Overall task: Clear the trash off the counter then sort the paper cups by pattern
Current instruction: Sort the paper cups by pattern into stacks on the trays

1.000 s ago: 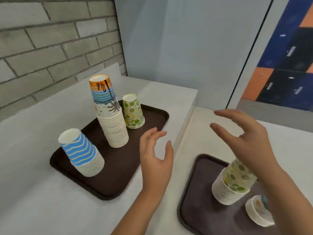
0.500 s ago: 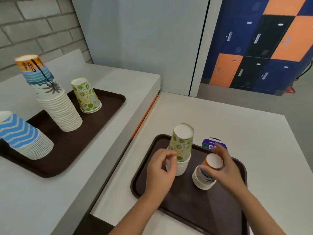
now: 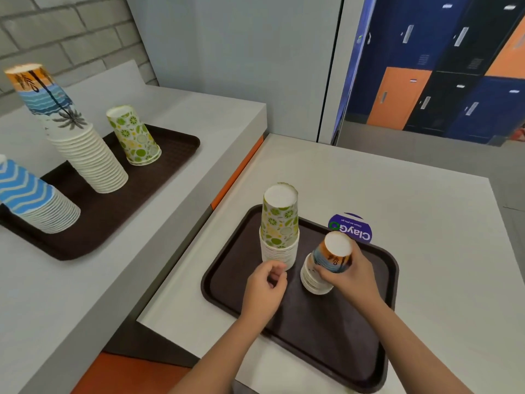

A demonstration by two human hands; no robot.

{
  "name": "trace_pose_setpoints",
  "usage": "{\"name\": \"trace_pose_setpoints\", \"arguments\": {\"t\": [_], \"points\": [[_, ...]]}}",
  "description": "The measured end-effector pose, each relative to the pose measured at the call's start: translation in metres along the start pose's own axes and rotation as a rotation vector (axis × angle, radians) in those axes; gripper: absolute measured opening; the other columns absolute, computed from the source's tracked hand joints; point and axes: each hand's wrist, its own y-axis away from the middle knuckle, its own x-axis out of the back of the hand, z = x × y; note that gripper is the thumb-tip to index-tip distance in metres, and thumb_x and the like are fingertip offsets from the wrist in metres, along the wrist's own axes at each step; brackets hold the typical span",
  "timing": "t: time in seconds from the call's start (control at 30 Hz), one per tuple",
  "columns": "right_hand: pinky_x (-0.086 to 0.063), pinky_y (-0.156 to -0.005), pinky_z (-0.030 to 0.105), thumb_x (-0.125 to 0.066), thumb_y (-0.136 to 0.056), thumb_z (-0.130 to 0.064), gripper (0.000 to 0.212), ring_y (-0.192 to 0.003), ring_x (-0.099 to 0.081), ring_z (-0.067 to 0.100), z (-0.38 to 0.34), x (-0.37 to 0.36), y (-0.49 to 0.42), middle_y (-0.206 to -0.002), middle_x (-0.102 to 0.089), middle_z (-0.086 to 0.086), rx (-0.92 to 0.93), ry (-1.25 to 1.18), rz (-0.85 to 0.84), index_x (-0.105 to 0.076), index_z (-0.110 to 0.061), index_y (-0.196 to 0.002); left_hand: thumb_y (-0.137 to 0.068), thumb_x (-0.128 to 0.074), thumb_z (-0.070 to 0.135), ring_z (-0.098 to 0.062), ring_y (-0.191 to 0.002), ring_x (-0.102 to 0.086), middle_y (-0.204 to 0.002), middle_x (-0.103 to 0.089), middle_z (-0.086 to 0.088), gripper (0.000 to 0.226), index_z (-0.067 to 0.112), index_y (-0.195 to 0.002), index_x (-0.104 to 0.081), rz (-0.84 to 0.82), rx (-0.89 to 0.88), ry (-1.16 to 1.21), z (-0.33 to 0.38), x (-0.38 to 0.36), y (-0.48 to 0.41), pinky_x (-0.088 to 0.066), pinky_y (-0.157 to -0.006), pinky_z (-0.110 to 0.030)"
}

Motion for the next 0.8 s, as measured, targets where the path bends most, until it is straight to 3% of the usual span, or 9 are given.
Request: {"name": "trace_pose_setpoints", "arguments": {"t": [0.2, 0.3, 0.37, 0.47, 0.53, 0.63, 0.8], "points": [[-0.046, -0.073, 0.008, -0.09, -0.059, -0.02, 0.074, -0.096, -0.058, -0.008, -0.016, 0.015, 0.0, -0.105, -0.061, -0.02, 0.005, -0.081, 0.016, -0.051, -0.033, -0.12, -0.083, -0.067, 0.006, -0.003, -0.079, -0.06, -0.091, -0.065, 0.003, 0.035, 0.039, -0.088, -0.057, 0.008, -0.014, -0.053, -0.007, -0.009, -0.002, -0.046, -0.068, -0.014], [-0.046, -0.074, 0.009, -0.089, -0.059, -0.018, 0.069, -0.094, -0.059, -0.007, -0.029, 0.026, 0.0, -0.103, -0.063, -0.018, 0.016, -0.141, 0.089, -0.053, -0.03, -0.117, -0.078, -0.073, 0.015, 0.0, -0.099, -0.057, -0.111, -0.06, 0.009, 0.038, 0.031, -0.109, -0.058, -0.101, -0.007, -0.128, -0.009, -0.015, -0.005, -0.044, -0.081, -0.012], [-0.049, -0.068, 0.007, -0.087, -0.063, -0.016, 0.061, -0.091, -0.06, -0.006, -0.038, 0.034, -0.001, -0.101, -0.063, -0.017, 0.008, -0.207, 0.127, -0.055, -0.026, -0.113, -0.073, -0.079, 0.025, 0.001, -0.114, -0.048, -0.124, -0.05, 0.013, 0.064, 0.021, -0.13, -0.05, -0.212, -0.007, -0.186, -0.009, -0.022, -0.009, -0.038, -0.094, -0.014], [-0.054, -0.068, 0.013, -0.084, -0.067, -0.015, 0.052, -0.092, -0.067, 0.005, -0.049, 0.046, -0.003, -0.102, -0.069, -0.007, -0.014, -0.371, 0.175, -0.06, -0.013, -0.113, -0.059, -0.085, 0.039, -0.001, -0.122, -0.044, -0.129, -0.047, 0.014, 0.087, 0.025, -0.134, -0.043, -0.274, -0.048, -0.168, 0.001, -0.041, -0.016, -0.04, -0.1, -0.02], [-0.055, -0.072, 0.019, -0.081, -0.07, -0.014, 0.046, -0.094, -0.069, 0.011, -0.053, 0.051, -0.005, -0.104, -0.071, -0.001, -0.055, -0.519, 0.196, -0.062, -0.012, -0.112, -0.052, -0.087, 0.045, -0.003, -0.117, -0.05, -0.122, -0.053, 0.013, 0.085, 0.03, -0.126, -0.047, -0.249, -0.081, -0.172, 0.007, -0.057, -0.02, -0.046, -0.097, -0.025], [-0.055, -0.079, 0.028, -0.078, -0.067, -0.017, 0.047, -0.098, -0.069, 0.019, -0.058, 0.055, -0.007, -0.106, -0.071, 0.006, -0.134, -0.758, 0.199, -0.063, -0.01, -0.111, -0.057, -0.087, 0.039, -0.004, -0.111, -0.054, -0.115, -0.055, 0.016, 0.073, 0.032, -0.118, -0.048, -0.211, -0.089, -0.211, 0.014, -0.071, -0.022, -0.047, -0.092, -0.022], [-0.056, -0.083, 0.028, -0.067, -0.08, -0.008, 0.027, -0.095, -0.067, 0.019, -0.061, 0.058, -0.012, -0.102, -0.07, 0.007, -0.241, -1.002, 0.191, -0.061, -0.01, -0.106, -0.063, -0.083, 0.034, -0.002, -0.11, -0.056, -0.117, -0.06, 0.016, 0.067, 0.034, -0.121, -0.049, -0.17, -0.066, -0.216, 0.011, -0.067, -0.016, -0.049, -0.093, -0.024]]}}
